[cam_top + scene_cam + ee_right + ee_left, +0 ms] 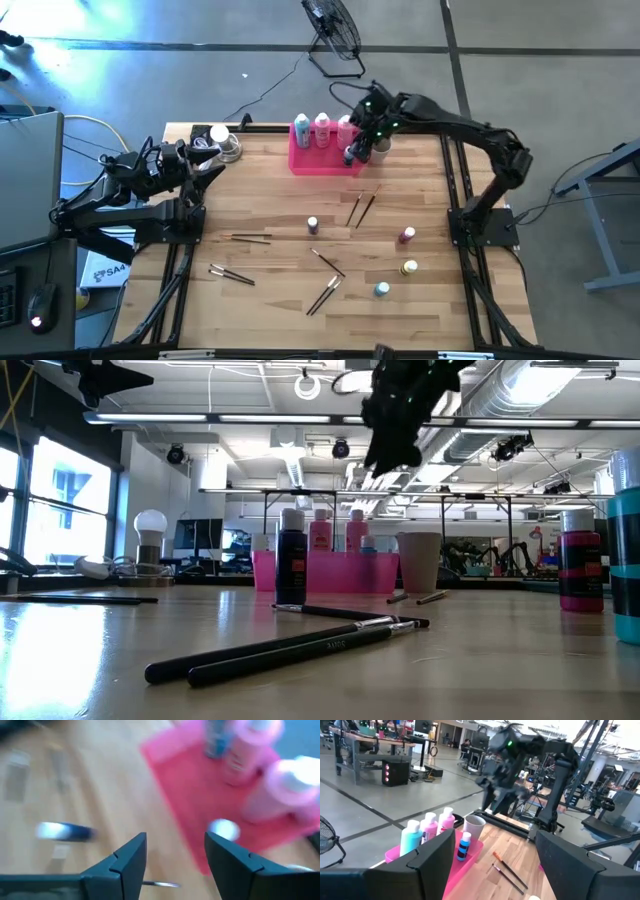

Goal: Pick & Place Paint Supplies
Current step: Put the orange paintbrush into the white cup

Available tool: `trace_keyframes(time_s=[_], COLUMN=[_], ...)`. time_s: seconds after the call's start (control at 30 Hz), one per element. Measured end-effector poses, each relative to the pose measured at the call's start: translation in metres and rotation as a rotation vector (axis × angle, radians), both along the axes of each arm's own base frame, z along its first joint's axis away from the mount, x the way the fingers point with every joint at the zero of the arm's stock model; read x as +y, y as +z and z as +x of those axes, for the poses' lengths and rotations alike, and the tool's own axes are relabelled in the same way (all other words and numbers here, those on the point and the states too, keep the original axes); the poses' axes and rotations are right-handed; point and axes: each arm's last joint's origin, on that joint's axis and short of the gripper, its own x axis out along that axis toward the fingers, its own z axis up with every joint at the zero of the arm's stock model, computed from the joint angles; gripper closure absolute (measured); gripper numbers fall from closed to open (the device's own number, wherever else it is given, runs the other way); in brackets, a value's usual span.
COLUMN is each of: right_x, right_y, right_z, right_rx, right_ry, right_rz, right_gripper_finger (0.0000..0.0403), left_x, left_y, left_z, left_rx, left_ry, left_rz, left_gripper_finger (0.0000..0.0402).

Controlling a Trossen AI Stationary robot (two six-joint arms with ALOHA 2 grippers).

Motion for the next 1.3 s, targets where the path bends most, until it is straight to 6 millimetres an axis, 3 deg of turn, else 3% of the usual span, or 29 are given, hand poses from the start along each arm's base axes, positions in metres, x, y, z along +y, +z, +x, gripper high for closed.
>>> trace_keyframes(time_s=[0.2, 0.37, 0.93, 1.3], right_x=[0.023, 0.04, 0.06, 0.085], right_y=[0.039, 0.057, 0.072, 0.093], right_z=[-0.015, -0.023, -0.002, 0.014], right_rx=[-0.211, -0.284, -0.428, -0.636], right_ry=[0.064, 0.062, 0.101, 0.198], right_rz=[0.154, 0.261, 0.124, 0.058], right_gripper_finger=[0.0225, 0.0227, 0.0228, 0.0228], left_x=[0.0, 0.0, 0.0, -0.001], left_y=[0.0, 0.0, 0.0, 0.0], left_z=[0.0, 0.0, 0.0, 0.0], left_rx=[-0.021, -0.028, -0.032, -0.031], left_ry=[0.012, 0.012, 0.011, -0.046], left_rz=[-0.043, -0.057, -0.062, -0.059], left_gripper_finger=[0.013, 0.013, 0.013, 0.013])
